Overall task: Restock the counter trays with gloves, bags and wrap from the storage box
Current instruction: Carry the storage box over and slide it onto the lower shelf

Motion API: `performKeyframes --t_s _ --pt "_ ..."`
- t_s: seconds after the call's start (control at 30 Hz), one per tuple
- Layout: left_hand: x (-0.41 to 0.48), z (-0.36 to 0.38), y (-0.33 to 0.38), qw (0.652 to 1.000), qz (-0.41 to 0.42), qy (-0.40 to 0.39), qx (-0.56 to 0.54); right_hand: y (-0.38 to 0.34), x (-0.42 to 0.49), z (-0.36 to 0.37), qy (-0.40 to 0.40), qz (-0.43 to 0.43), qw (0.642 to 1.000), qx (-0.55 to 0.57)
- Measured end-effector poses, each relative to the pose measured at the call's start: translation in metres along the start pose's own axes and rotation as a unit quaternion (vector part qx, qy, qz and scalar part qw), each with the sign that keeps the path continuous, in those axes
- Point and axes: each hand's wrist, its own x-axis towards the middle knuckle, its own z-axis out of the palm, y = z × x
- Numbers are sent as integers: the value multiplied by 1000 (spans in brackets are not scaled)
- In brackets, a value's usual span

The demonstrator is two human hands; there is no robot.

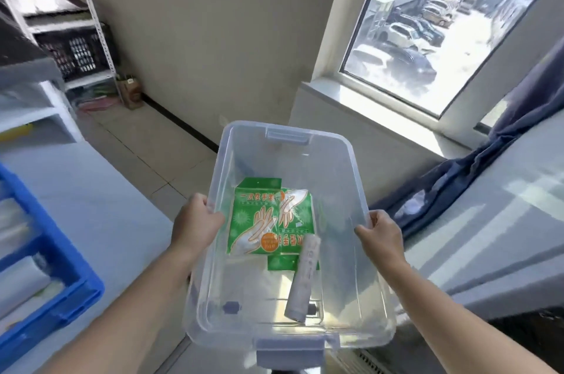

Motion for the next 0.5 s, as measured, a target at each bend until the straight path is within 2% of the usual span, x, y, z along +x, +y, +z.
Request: performKeyframes --t_s 0.3,0.5 --pt "155 23 18 995 -64 73 -6 -73 187 86 -56 -46 997 25" --pt "254 11 27 986 -123 111 3 -152 306 153 -136 -86 986 30"
